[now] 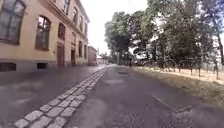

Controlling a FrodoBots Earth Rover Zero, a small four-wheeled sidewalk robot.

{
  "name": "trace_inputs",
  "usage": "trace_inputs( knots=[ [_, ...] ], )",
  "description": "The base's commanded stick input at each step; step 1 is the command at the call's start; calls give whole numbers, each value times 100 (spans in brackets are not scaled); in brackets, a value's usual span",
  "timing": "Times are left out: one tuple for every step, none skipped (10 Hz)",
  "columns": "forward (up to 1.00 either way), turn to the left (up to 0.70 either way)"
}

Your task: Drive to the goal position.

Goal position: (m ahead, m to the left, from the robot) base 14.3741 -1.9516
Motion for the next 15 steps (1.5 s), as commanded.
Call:
trace_inputs(
  knots=[
    [70, -21],
    [70, -26],
    [70, -18],
    [70, -4],
    [70, 0],
    [70, 0],
    [70, 0],
    [70, 0],
    [70, 0],
    [70, 0],
    [70, 0],
    [70, 0],
    [70, 0],
    [70, 0],
    [70, 0]
  ],
)
